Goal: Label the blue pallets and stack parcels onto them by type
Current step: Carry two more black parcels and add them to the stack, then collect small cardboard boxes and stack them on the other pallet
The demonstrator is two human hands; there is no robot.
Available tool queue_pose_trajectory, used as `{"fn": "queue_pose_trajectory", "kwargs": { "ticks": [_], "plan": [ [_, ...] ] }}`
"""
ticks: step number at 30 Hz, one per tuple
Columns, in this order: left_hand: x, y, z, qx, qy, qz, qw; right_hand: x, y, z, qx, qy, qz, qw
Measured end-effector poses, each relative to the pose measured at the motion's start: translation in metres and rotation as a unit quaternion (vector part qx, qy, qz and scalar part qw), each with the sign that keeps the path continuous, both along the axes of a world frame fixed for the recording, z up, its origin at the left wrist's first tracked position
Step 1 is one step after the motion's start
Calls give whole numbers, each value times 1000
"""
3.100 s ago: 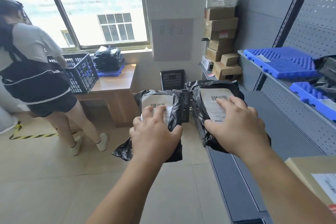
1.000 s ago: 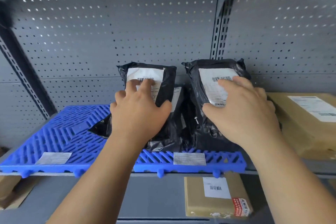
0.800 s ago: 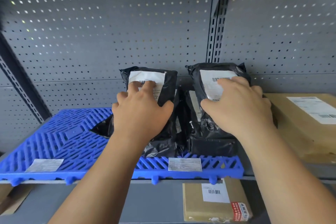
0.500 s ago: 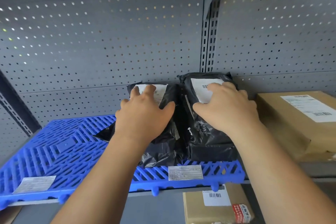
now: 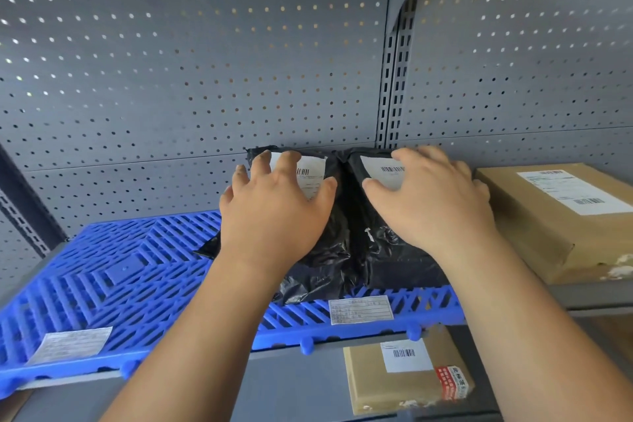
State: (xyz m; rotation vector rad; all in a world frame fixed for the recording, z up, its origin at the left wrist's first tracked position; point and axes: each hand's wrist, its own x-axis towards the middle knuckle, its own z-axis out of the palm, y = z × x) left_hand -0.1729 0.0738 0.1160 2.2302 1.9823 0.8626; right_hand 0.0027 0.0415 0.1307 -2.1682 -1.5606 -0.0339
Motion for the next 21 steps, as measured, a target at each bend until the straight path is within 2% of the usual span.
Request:
{"fn": "queue_pose_trajectory", "kwargs": {
  "ticks": [5,11,21],
  "plan": [
    [1,-13,-1,50,10,-33,998,-3,-18,-6,6,-2,-30,1000],
    [15,-32,-1,61,-5,-108,992,3,-47,-14,37,-10,-79,996],
    [92,-72,-1,68,-10,-217,974,64,-111,-22,58,5,-154,986]
  ]
}}
